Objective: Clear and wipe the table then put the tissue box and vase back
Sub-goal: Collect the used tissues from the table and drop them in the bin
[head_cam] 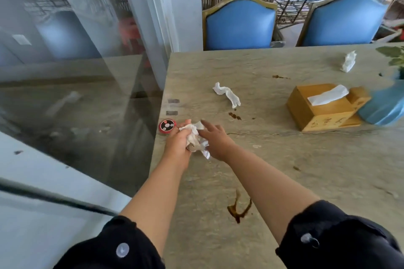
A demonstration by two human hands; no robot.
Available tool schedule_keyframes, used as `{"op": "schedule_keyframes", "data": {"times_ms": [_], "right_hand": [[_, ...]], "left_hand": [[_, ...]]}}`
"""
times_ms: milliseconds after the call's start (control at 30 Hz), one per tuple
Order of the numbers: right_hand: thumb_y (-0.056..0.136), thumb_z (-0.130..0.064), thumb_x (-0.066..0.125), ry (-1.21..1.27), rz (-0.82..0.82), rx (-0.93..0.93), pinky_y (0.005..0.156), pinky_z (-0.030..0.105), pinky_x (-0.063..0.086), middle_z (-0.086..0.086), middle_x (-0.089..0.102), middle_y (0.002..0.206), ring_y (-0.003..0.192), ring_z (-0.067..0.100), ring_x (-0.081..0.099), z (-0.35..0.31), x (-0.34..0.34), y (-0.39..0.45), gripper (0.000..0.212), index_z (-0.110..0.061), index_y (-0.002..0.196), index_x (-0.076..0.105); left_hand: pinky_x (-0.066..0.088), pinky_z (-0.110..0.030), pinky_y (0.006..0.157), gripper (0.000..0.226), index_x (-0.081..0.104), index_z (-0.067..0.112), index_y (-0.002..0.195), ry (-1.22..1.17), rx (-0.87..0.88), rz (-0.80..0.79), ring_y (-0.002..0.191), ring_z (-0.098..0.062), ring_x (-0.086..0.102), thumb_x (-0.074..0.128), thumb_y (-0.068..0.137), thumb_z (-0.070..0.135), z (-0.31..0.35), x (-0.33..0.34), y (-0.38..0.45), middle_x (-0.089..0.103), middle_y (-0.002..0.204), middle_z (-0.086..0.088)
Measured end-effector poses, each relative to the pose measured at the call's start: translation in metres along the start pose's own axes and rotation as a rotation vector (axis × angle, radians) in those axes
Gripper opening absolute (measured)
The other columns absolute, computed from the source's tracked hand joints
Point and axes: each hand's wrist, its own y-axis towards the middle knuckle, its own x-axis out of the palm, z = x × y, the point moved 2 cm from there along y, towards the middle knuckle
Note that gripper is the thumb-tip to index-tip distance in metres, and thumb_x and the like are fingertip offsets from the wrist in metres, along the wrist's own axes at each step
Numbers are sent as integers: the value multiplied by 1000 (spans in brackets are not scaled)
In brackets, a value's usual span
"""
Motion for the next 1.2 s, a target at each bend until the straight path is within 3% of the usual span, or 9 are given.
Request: {"op": "schedule_keyframes", "data": {"times_ms": [100, 300, 533, 733, 867, 967, 1067, 1133, 1200], "right_hand": [[89, -9, 53, -102, 54, -97, 105, 29, 27, 3, 47, 143, 131, 21, 39, 0, 3, 13, 40, -18, 129, 54], [83, 0, 54, 503, 354, 285, 67, 26, 39, 5, 67, 87, 84, 22, 58, 25, -10, -3, 20, -7, 95, 69], [76, -20, 75, 1138, 617, 457, 78, 34, 54, -3, 72, 83, 81, 15, 68, 36, -56, -9, 15, -26, 80, 62], [72, -20, 75, 915, 639, 515, 71, 27, 49, -13, 66, 68, 79, 13, 64, 52, -67, 14, 8, -14, 77, 73], [82, -24, 68, 993, 519, 493, 68, 32, 50, -1, 70, 75, 71, 18, 64, 73, -72, 33, 12, -15, 84, 76], [89, -15, 57, 882, 595, 504, 59, 18, 43, 0, 68, 88, 75, 15, 60, 98, -79, 51, 19, -17, 99, 73], [88, -2, 49, 415, 400, 318, 97, 28, 39, 6, 49, 139, 124, 29, 44, 121, -83, 83, 48, -22, 131, 56], [92, -4, 47, 140, 152, 225, 109, 36, 30, 1, 24, 157, 135, 34, 29, 131, -77, 105, 56, -28, 142, 42], [94, -7, 44, -87, 17, 134, 110, 38, 29, 1, 26, 156, 135, 34, 32, 137, -70, 120, 49, -24, 140, 44]], "left_hand": [[53, -28, 60, 29, 61, 19, 104, 9, 16, -14, 80, -24, 63, 44, 92, -2, 4, 4, 20, 64, 99, -13], [46, -19, 43, 36, 62, 24, 106, 105, 0, -42, 70, -16, 57, 44, 90, -3, 9, 13, 39, 59, 102, -9], [49, -30, 65, 27, 59, 28, 96, 141, -73, -144, 84, -19, 63, 50, 92, 4, 3, 53, 47, 66, 103, -4], [52, -27, 74, 26, 62, 18, 108, -78, -132, -280, 87, -16, 69, 49, 97, 38, 2, 90, 61, 71, 101, -6], [54, -29, 74, 18, 60, 13, 113, 31, -19, -239, 90, -19, 68, 53, 96, 16, 2, 96, 87, 69, 107, -11], [52, -29, 69, 17, 62, 19, 100, 16, 15, -142, 79, -15, 65, 51, 96, 7, 12, 100, 106, 68, 94, -5], [50, -29, 68, 21, 63, 19, 107, 35, 23, -113, 78, -14, 64, 51, 95, 7, 17, 104, 125, 68, 94, -3], [51, -32, 72, 24, 63, 22, 109, 43, 25, -105, 82, -16, 64, 51, 95, 7, 18, 107, 136, 68, 97, -3], [50, -32, 72, 25, 64, 25, 104, 43, 29, -103, 81, -16, 64, 51, 95, 6, 17, 109, 143, 68, 97, -1]]}}
